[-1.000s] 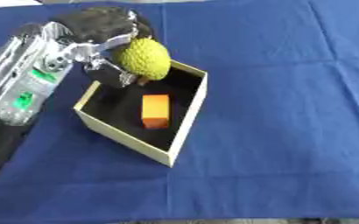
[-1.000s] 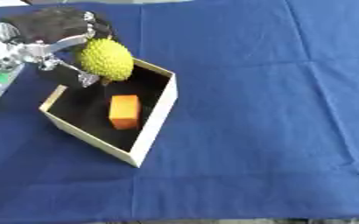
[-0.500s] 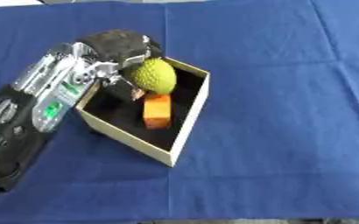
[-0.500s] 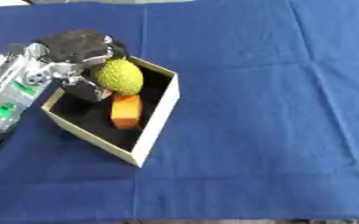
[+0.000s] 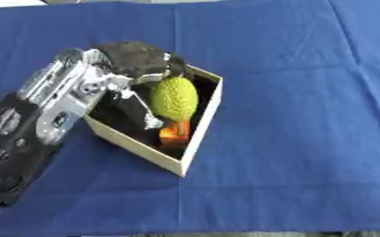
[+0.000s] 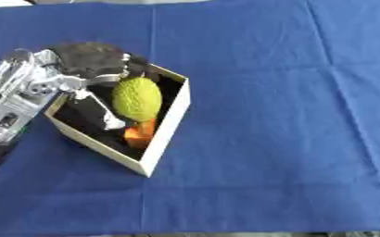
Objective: Pick up objects on the table and place them in the box.
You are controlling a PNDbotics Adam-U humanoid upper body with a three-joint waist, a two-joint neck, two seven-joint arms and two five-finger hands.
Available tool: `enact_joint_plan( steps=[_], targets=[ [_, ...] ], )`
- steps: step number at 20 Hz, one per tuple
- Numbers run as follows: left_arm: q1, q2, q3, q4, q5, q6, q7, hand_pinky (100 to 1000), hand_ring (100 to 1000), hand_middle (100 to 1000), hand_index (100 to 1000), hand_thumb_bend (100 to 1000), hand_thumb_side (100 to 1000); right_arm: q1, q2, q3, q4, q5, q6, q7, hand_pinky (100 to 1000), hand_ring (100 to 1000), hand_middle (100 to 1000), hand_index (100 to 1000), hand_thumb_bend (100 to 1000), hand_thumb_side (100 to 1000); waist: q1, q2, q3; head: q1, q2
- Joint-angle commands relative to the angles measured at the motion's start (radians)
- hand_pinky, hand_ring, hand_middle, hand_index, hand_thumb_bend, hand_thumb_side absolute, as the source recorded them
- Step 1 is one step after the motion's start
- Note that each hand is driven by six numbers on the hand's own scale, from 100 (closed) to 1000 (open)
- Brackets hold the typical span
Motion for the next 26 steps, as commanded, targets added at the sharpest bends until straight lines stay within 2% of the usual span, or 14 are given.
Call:
enact_joint_plan(
  steps=[1,10,12,13,14,15,17,22,24,26],
  targets=[
    [-0.007,0.03,0.027,-0.018,-0.002,0.003,-0.014,858,843,870,949,563,519,-0.005,-0.019,-0.013,-0.015,-0.004,0.0,0.0,839,714,663,754,100,738,-0.004,-0.023,0.0,-0.004,-0.015],
    [-0.008,0.037,0.061,-0.085,0.026,0.032,0.049,838,829,854,937,522,525,-0.005,-0.02,-0.013,-0.015,-0.004,0.001,0.0,839,714,662,753,100,735,-0.007,-0.026,0.004,-0.006,-0.016],
    [-0.008,0.044,0.079,-0.125,0.043,0.046,0.067,834,825,850,934,490,518,-0.006,-0.021,-0.014,-0.015,-0.004,0.001,-0.002,838,714,662,754,100,734,-0.007,-0.028,0.005,-0.007,-0.018],
    [-0.008,0.049,0.096,-0.15,0.056,0.057,0.083,831,821,846,934,445,512,-0.007,-0.021,-0.015,-0.015,-0.004,0.0,-0.003,838,714,662,754,100,732,-0.008,-0.029,0.005,-0.009,-0.018],
    [-0.009,0.059,0.114,-0.178,0.06,0.067,0.102,830,820,855,934,445,512,-0.007,-0.022,-0.015,-0.015,-0.004,0.0,-0.004,838,714,663,754,100,759,-0.008,-0.03,0.006,-0.011,-0.017],
    [-0.005,0.063,0.142,-0.209,0.068,0.082,0.131,833,820,842,933,377,510,-0.008,-0.024,-0.017,-0.015,-0.003,-0.002,-0.006,838,714,663,754,100,729,-0.008,-0.031,0.007,-0.013,-0.016],
    [0.006,0.072,0.215,-0.271,0.118,0.131,0.212,820,810,832,929,282,535,-0.01,-0.029,-0.02,-0.015,-0.001,-0.005,-0.011,837,714,664,755,100,725,-0.008,-0.033,0.01,-0.017,-0.012],
    [0.066,0.105,0.389,-0.383,0.271,0.291,0.512,784,785,806,921,225,581,-0.023,-0.044,-0.029,-0.015,0.006,-0.018,-0.031,835,716,668,756,100,715,-0.007,-0.034,0.018,-0.027,-0.008],
    [0.099,0.116,0.434,-0.399,0.347,0.327,0.646,771,777,798,912,212,617,-0.026,-0.048,-0.032,-0.015,0.008,-0.024,-0.039,834,717,670,757,100,712,-0.009,-0.033,0.021,-0.032,-0.009],
    [0.135,0.123,0.471,-0.403,0.433,0.326,0.787,766,776,796,906,193,658,-0.03,-0.049,-0.036,-0.015,0.01,-0.029,-0.048,834,718,672,758,100,709,-0.013,-0.03,0.023,-0.038,-0.013]
  ],
)
